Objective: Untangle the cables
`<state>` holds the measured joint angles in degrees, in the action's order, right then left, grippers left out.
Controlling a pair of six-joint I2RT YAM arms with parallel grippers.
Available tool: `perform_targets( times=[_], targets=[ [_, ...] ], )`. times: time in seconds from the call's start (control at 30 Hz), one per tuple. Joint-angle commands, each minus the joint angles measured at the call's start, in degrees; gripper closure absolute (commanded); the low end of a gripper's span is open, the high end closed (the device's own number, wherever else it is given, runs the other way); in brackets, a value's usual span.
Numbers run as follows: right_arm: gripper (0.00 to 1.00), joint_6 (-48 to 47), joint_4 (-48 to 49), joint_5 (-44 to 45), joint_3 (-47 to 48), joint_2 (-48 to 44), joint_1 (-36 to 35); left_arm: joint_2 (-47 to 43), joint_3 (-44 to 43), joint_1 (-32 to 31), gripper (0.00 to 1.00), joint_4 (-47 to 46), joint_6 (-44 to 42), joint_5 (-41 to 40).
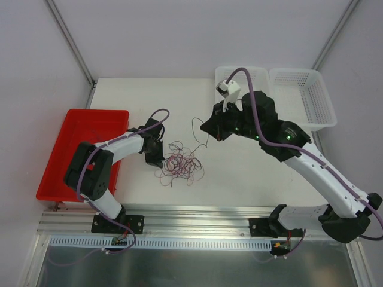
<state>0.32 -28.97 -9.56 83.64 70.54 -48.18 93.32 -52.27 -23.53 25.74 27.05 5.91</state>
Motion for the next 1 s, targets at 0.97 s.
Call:
perform_targets(
  times=[0.97],
  targets=[
    [0.99, -5.98, -5.73, 50.95, -2.19, -20.35, 1.16, -1.55, -2.75, -0.2, 1.0, 3.18, -2.35, -5.65]
  ],
)
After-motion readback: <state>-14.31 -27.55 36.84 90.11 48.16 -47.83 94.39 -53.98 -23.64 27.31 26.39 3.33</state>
